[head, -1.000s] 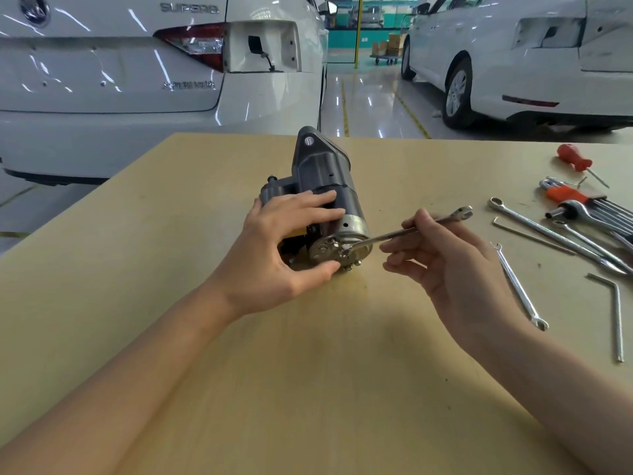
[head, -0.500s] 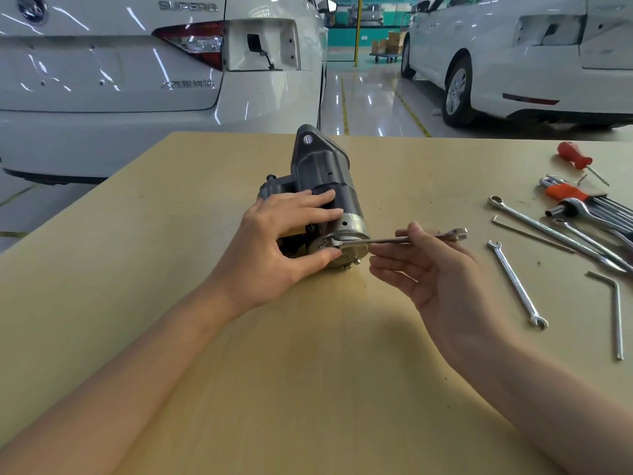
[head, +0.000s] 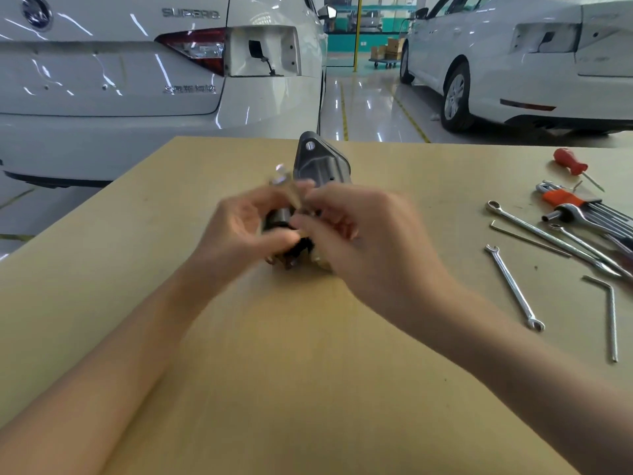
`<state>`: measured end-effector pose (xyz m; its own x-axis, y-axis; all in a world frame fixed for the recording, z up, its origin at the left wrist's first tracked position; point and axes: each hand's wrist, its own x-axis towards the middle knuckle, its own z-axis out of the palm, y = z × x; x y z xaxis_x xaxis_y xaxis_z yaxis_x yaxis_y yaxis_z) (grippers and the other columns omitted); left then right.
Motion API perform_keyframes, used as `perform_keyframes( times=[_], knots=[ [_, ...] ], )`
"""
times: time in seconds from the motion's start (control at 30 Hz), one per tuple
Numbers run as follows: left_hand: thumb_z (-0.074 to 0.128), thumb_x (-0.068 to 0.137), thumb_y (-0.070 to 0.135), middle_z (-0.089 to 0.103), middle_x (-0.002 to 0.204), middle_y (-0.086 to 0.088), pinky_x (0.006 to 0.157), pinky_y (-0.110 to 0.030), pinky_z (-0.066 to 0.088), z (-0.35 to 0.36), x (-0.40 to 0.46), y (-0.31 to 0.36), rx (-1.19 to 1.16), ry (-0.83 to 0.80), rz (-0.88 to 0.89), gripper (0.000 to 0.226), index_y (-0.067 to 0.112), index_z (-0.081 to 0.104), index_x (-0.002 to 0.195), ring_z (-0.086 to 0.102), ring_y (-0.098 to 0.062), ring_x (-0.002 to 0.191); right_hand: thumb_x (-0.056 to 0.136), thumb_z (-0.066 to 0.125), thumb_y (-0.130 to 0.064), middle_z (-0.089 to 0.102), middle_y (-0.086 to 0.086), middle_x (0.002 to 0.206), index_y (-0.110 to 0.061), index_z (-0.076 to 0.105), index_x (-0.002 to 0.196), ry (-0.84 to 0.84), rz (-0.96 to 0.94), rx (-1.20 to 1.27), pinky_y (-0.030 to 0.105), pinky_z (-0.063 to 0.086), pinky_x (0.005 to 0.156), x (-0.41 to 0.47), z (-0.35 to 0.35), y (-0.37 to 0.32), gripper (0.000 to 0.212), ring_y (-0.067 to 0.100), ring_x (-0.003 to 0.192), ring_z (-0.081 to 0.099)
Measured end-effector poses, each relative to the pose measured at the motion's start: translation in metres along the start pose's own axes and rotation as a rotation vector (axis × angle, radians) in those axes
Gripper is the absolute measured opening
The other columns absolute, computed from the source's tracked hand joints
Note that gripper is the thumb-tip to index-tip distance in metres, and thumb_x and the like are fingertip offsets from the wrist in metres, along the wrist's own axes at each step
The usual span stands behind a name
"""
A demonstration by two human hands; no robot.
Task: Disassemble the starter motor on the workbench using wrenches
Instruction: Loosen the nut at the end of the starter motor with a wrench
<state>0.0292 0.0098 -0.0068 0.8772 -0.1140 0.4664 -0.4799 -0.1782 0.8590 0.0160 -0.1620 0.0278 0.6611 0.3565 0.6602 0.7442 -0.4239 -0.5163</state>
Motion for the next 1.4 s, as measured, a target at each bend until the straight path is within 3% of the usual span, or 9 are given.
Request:
perform_keyframes(
  times=[0.1,0.27,0.43,0.53,0.63,0.73,0.87,1.27,1.4],
  knots=[
    [0.032,0.078,-0.004,0.072,0.097,-0.004,0.093,-0.036,0.046,-0.025,0.009,0.0,-0.49,0.232,-0.196,0.045,0.011,0.064,0.105,0.065,-0.021,0.098,0.089,0.063,-0.02,0.056,0.001,0.083,-0.011,0.072,0.092,-0.242,-0.136,-0.18,0.032,0.04,0.068,0.001,0.02,-0.011,0.014,0.019,0.077,0.053],
    [0.028,0.087,0.006,0.07,0.089,-0.004,0.089,-0.036,0.047,-0.032,0.011,-0.009,-0.629,0.386,-0.369,0.04,0.011,0.067,0.096,0.064,-0.02,0.084,0.089,0.053,-0.009,0.045,0.002,0.095,-0.015,0.064,0.097,-0.537,-0.39,-0.495,0.032,0.037,0.083,-0.012,0.031,-0.012,0.015,0.021,0.089,0.048],
    [0.033,0.09,0.006,0.07,0.086,-0.002,0.074,-0.027,0.053,-0.026,0.012,-0.014,-0.493,0.458,-0.42,0.034,0.011,0.067,0.093,0.066,-0.015,0.077,0.089,0.056,-0.007,0.051,0.004,0.088,-0.012,0.067,0.091,-0.371,-0.519,-0.493,0.031,0.037,0.073,-0.018,0.017,-0.003,0.012,0.021,0.077,0.05],
    [0.04,0.09,0.002,0.068,0.084,-0.001,0.068,-0.026,0.052,-0.024,0.013,-0.021,-0.292,0.607,-0.519,0.029,0.013,0.067,0.088,0.064,-0.015,0.077,0.092,0.06,-0.013,0.056,0.0,0.079,-0.008,0.07,0.095,-0.121,-0.343,-0.01,0.023,0.041,0.066,-0.027,-0.003,0.009,0.011,0.014,0.068,0.051],
    [0.051,0.089,0.001,0.063,0.087,-0.003,0.063,-0.028,0.053,-0.024,0.013,-0.028,-0.219,0.66,-0.588,0.02,0.014,0.065,0.084,0.062,-0.018,0.084,0.091,0.062,-0.019,0.061,-0.012,0.072,-0.012,0.064,0.087,0.033,0.028,0.362,0.016,0.043,0.06,-0.04,-0.014,0.022,0.008,0.007,0.062,0.055],
    [0.062,0.089,0.008,0.06,0.096,-0.007,0.053,-0.028,0.055,-0.024,0.014,-0.03,-0.268,0.616,-0.65,0.005,0.011,0.06,0.093,0.062,-0.023,0.09,0.092,0.058,-0.013,0.063,0.004,0.064,-0.005,0.063,0.082,0.182,0.519,0.721,0.022,0.044,0.053,-0.044,-0.017,0.034,0.014,0.017,0.054,0.058],
    [0.067,0.086,0.014,0.064,0.105,-0.014,0.055,-0.033,0.058,-0.024,0.013,-0.026,-0.299,0.472,-0.706,0.025,0.006,0.057,0.108,0.069,-0.024,0.076,0.09,0.053,-0.008,0.063,0.011,0.063,-0.006,0.062,0.081,0.282,0.918,1.085,0.023,0.048,0.049,-0.04,-0.015,0.042,0.013,0.019,0.051,0.061],
    [0.071,0.084,0.016,0.069,0.087,-0.009,0.056,-0.034,0.059,-0.02,0.012,-0.026,-0.308,0.368,-0.691,0.018,0.01,0.062,0.098,0.069,-0.022,0.062,0.09,0.049,-0.004,0.069,0.017,0.07,-0.003,0.06,0.084,0.33,1.01,1.261,0.027,0.057,0.056,-0.043,-0.012,0.041,0.012,0.026,0.065,0.071],
    [0.081,0.058,0.028,0.071,0.095,-0.009,0.052,-0.031,0.056,-0.016,0.01,-0.024,-0.299,0.37,-0.668,0.059,0.013,0.061,0.111,0.07,-0.02,0.061,0.091,0.051,-0.004,0.069,0.017,0.07,-0.003,0.06,0.086,0.353,0.923,1.219,0.028,0.057,0.058,-0.045,-0.011,0.041,0.01,0.029,0.069,0.072]
  ],
)
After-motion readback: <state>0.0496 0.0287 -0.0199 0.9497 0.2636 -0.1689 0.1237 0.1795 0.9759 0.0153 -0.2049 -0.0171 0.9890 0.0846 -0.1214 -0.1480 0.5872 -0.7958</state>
